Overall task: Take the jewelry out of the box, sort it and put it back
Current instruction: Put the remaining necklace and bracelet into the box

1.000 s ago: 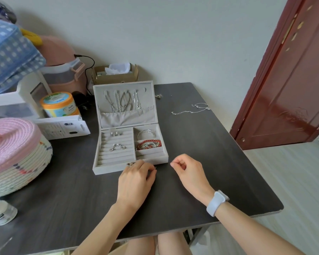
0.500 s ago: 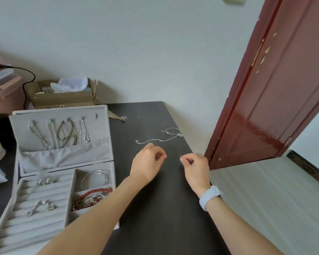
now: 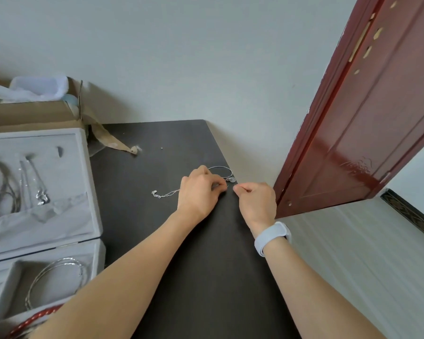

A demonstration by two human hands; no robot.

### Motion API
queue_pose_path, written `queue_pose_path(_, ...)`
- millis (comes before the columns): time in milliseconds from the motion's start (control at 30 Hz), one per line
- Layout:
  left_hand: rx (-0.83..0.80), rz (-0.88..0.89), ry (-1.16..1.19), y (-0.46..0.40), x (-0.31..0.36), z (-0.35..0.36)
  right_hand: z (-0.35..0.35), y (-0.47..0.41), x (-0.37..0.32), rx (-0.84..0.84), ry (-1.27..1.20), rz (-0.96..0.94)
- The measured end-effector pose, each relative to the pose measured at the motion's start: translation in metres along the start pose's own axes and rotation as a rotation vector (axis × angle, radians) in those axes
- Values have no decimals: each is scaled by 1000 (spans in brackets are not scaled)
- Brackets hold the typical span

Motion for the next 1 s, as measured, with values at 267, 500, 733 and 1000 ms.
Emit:
queue_pose_path(267, 44, 94, -90, 1, 2, 2, -6, 6, -6, -17, 117, -95)
queue_pose_path(500, 236, 274, -392, 15, 9, -11, -19, 18, -12, 16, 143, -198)
queue_pose_path(733, 185, 344, -563, 46, 7, -77, -28, 60, -11, -160, 461, -554)
queue_pose_path(1000, 324, 373, -671, 63, -39, -223, -19, 133, -111, -193, 114, -794)
Point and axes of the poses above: each hand's wrist, its own y-axis away from the middle knuckle, its own z-axis out of the palm, x = y × z, the point moved 4 cm from there along -y, towards the middle knuckle, and after that the axes turned 15 degrees about x, right-handed, at the moved point
